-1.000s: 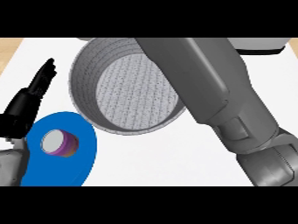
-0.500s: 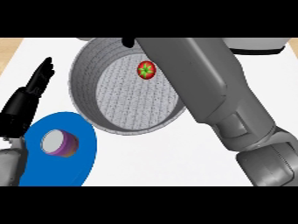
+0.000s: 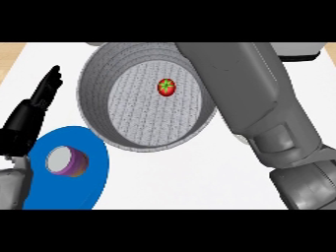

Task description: Pick the tomato from the placemat and place it in the basket

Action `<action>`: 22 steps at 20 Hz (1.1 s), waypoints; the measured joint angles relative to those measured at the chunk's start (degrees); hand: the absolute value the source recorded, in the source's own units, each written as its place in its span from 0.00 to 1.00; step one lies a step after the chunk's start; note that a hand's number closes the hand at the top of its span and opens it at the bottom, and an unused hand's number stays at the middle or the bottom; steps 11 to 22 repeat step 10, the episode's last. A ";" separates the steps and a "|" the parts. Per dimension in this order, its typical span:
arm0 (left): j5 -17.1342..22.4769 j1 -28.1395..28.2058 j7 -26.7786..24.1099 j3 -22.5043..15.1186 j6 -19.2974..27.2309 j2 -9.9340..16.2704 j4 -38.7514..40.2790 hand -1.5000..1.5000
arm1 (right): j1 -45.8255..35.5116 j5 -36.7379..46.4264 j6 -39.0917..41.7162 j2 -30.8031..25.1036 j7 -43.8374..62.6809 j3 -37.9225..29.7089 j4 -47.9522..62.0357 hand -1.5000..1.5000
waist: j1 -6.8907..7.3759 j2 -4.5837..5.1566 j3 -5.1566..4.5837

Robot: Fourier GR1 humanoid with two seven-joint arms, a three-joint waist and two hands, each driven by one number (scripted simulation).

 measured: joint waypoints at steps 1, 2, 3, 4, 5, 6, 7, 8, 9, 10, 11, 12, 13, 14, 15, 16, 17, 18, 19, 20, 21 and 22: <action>-0.03 0.40 -0.53 0.05 -0.07 0.07 0.22 0.50 | 0.13 0.18 -2.78 -0.32 0.24 -0.84 -0.56 0.00 | -0.04 0.01 -0.02; 0.03 0.36 -0.61 0.13 0.02 -0.02 0.23 0.50 | 0.51 0.39 -5.34 -0.74 0.27 -1.57 -1.16 0.00 | -0.15 -0.01 -0.02; -0.18 0.26 -0.60 0.16 0.18 0.03 0.20 0.50 | 1.20 0.73 -7.76 -1.19 0.22 -2.12 -1.82 0.00 | -0.34 -0.04 -0.01; -0.13 0.03 -0.05 0.18 0.17 0.07 -0.21 0.50 | 1.73 0.81 -9.81 -1.89 0.14 -2.91 -2.38 0.00 | -0.42 -0.07 0.00; 0.03 0.51 0.07 0.22 0.04 0.06 -0.53 0.50 | 2.63 0.92 -11.53 -2.78 -0.02 -3.60 -3.07 0.00 | -0.52 -0.13 0.00; 0.32 0.78 0.29 0.63 -0.18 0.42 -0.95 0.50 | 3.73 1.10 -13.15 -3.26 0.10 -4.00 -4.12 0.00 | -0.68 -0.23 0.02; 0.57 1.23 0.34 0.81 -0.54 0.69 -1.39 0.50 | 4.48 0.98 -14.42 -4.29 0.01 -4.81 -5.01 0.00 | -0.75 -0.27 0.02; 0.45 1.25 0.71 0.63 -0.38 0.47 -1.63 0.50 | 5.47 1.01 -15.29 -5.30 0.07 -5.33 -6.11 0.00 | -1.00 -0.34 0.03; 0.30 1.28 0.81 0.77 -0.05 0.37 -1.63 0.50 | 6.86 0.98 -16.17 -6.11 -0.06 -5.74 -7.56 0.00 | -1.27 -0.40 0.04; 0.34 1.40 -0.04 1.07 -0.03 0.41 -0.61 0.50 | 8.40 1.10 -17.19 -6.47 -0.06 -5.89 -9.26 0.00 | -1.57 -0.43 0.04; 0.34 1.40 -0.04 1.07 -0.03 0.41 -0.61 0.50 | 8.40 1.10 -17.19 -6.47 -0.06 -5.89 -9.26 0.00 | -1.57 -0.43 0.04; 0.34 1.40 -0.04 1.07 -0.03 0.41 -0.61 0.50 | 8.40 1.10 -17.19 -6.47 -0.06 -5.89 -9.26 0.00 | -1.57 -0.43 0.04; 0.34 1.40 -0.04 1.07 -0.03 0.41 -0.61 0.50 | 8.40 1.10 -17.19 -6.47 -0.06 -5.89 -9.26 0.00 | -1.57 -0.43 0.04; 0.34 1.40 -0.04 1.07 -0.03 0.41 -0.61 0.50 | 8.40 1.10 -17.19 -6.47 -0.06 -5.89 -9.26 0.00 | -1.57 -0.43 0.04; 0.34 1.40 -0.04 1.07 -0.03 0.41 -0.61 0.50 | 8.40 1.10 -17.19 -6.47 -0.06 -5.89 -9.26 0.00 | -1.57 -0.43 0.04; 0.34 1.40 -0.04 1.07 -0.03 0.41 -0.61 0.50 | 8.40 1.10 -17.19 -6.47 -0.06 -5.89 -9.26 0.00 | -1.57 -0.43 0.04; 0.34 1.40 -0.04 1.07 -0.03 0.41 -0.61 0.50 | 8.40 1.10 -17.19 -6.47 -0.06 -5.89 -9.26 0.00 | -1.57 -0.43 0.04; 0.34 1.40 -0.04 1.07 -0.03 0.41 -0.61 0.50 | 8.40 1.10 -17.19 -6.47 -0.06 -5.89 -9.26 0.00 | -1.57 -0.43 0.04; 0.34 1.40 -0.04 1.07 -0.03 0.41 -0.61 0.50 | 8.40 1.10 -17.19 -6.47 -0.06 -5.89 -9.26 0.00 | -1.57 -0.43 0.04; 0.34 1.40 -0.04 1.07 -0.03 0.41 -0.61 0.50 | 8.40 1.10 -17.19 -6.47 -0.06 -5.89 -9.26 0.00 | -1.57 -0.43 0.04; 0.34 1.40 -0.04 1.07 -0.03 0.41 -0.61 0.50 | 8.40 1.10 -17.19 -6.47 -0.06 -5.89 -9.26 0.00 | -1.57 -0.43 0.04; 0.34 1.40 -0.04 1.07 -0.03 0.41 -0.61 0.50 | 8.40 1.10 -17.19 -6.47 -0.06 -5.89 -9.26 0.00 | -1.57 -0.43 0.04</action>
